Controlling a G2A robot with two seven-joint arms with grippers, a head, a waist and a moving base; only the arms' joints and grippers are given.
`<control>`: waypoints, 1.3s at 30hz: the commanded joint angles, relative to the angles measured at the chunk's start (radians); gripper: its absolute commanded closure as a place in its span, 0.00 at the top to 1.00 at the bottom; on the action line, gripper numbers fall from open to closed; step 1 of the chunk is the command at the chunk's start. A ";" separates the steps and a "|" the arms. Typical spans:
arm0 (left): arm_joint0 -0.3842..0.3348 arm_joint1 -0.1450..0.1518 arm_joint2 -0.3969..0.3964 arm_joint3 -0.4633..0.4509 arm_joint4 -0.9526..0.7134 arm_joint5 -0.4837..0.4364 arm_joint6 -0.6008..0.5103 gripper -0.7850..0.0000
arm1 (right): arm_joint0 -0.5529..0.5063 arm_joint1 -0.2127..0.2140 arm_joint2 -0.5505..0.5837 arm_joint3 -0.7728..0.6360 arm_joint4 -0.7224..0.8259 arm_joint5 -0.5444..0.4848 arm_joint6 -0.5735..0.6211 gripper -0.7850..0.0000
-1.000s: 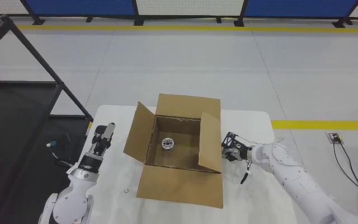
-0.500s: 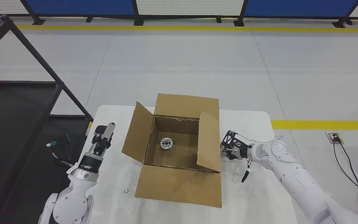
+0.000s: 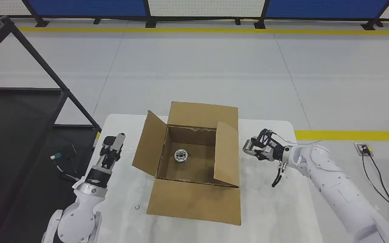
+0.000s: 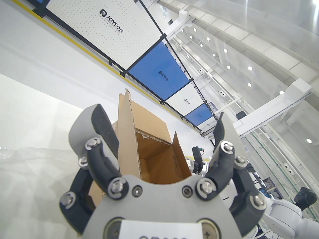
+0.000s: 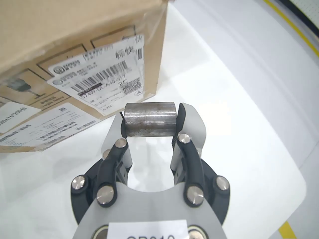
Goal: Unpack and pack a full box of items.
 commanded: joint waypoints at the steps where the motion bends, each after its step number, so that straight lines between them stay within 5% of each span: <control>1: 0.000 0.000 0.000 0.000 0.000 0.000 0.000 1.00 | 0.002 0.023 0.021 -0.029 -0.022 0.003 -0.031 0.00; 9: 0.000 0.000 0.000 0.000 0.000 0.000 0.000 1.00 | -0.040 0.160 0.182 -0.324 -0.117 -0.026 -0.091 0.00; 16: 0.000 0.000 0.000 0.000 0.000 0.000 0.000 1.00 | -0.121 0.255 0.349 -0.651 -0.154 -0.161 -0.021 0.00; 39: 0.000 0.000 0.000 0.000 0.000 0.000 0.000 1.00 | -0.121 0.255 0.349 -0.651 -0.154 -0.161 -0.021 0.00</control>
